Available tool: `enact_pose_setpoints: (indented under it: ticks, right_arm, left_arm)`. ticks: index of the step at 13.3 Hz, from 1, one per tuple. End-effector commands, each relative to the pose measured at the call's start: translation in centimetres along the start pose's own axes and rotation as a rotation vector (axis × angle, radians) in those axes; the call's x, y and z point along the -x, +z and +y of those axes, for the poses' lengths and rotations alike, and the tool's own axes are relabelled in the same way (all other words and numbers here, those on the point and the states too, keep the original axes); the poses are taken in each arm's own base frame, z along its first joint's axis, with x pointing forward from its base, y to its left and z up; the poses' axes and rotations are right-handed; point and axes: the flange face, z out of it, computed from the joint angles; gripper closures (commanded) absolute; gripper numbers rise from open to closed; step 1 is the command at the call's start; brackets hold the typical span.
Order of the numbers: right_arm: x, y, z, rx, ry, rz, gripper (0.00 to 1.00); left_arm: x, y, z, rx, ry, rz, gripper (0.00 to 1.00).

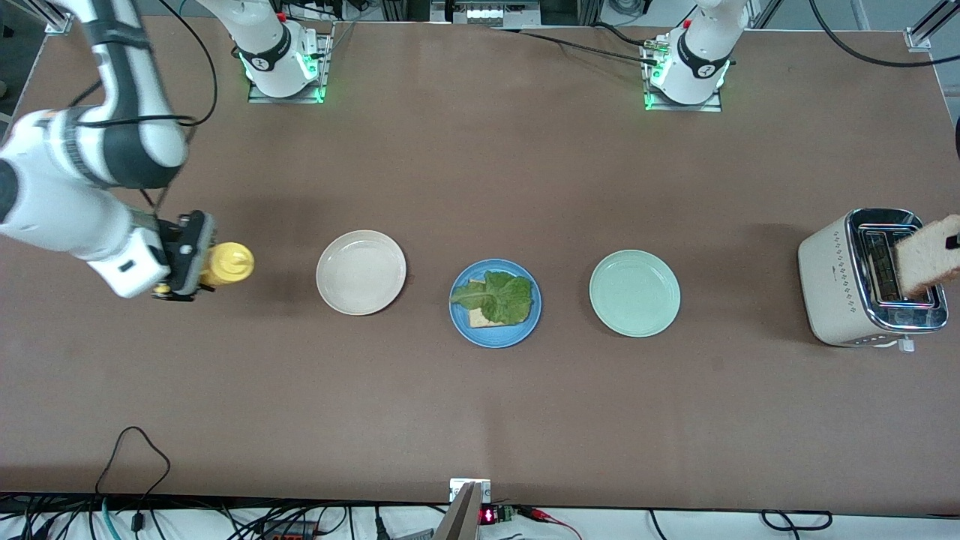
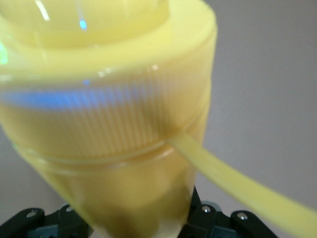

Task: Make sandwich in blue plate with both arms
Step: 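Return the bottle with the right gripper while the left gripper grasps bread, then carry the second bread slice with the left gripper onto the lettuce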

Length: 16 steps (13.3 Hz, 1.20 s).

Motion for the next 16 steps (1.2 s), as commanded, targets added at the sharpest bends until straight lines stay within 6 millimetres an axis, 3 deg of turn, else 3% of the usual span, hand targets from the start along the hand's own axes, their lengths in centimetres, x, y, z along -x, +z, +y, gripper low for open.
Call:
enact_pose_setpoints:
  ticks: [1, 4, 6, 8, 10, 14, 16]
  right_arm:
    - [6.4, 0.4, -0.9, -0.036, -0.075, 0.147, 1.00]
    - [14.5, 3.3, -2.3, -0.079, -0.133, 0.344, 1.00]
    - [19.1, 6.2, -3.1, -0.080, -0.181, 0.500, 1.00]
    - [22.2, 9.4, -3.6, -0.051, -0.209, 0.621, 1.00]
    - [24.6, 12.6, -3.8, -0.022, -0.211, 0.700, 1.00]
    - [27.0, 17.2, -4.4, -0.014, -0.211, 0.756, 1.00]
    - [28.1, 18.9, -4.5, -0.021, -0.199, 0.770, 1.00]
  left_arm:
    - [-3.8, -1.9, 10.0, 0.049, 0.010, -0.065, 0.99]
    - [-8.5, 0.2, 22.6, 0.194, -0.007, -0.103, 0.99]
    - [-12.4, 3.4, 28.8, 0.385, -0.093, -0.105, 0.99]
    - [-15.7, 7.4, 32.4, 0.488, -0.118, -0.068, 0.99]
    - [-17.6, 11.7, 36.6, 0.576, -0.179, -0.017, 0.99]
    - [-20.3, 19.2, 45.6, 0.718, -0.253, 0.060, 0.99]
    - [-21.3, 22.0, 48.4, 0.730, -0.276, 0.102, 0.99]
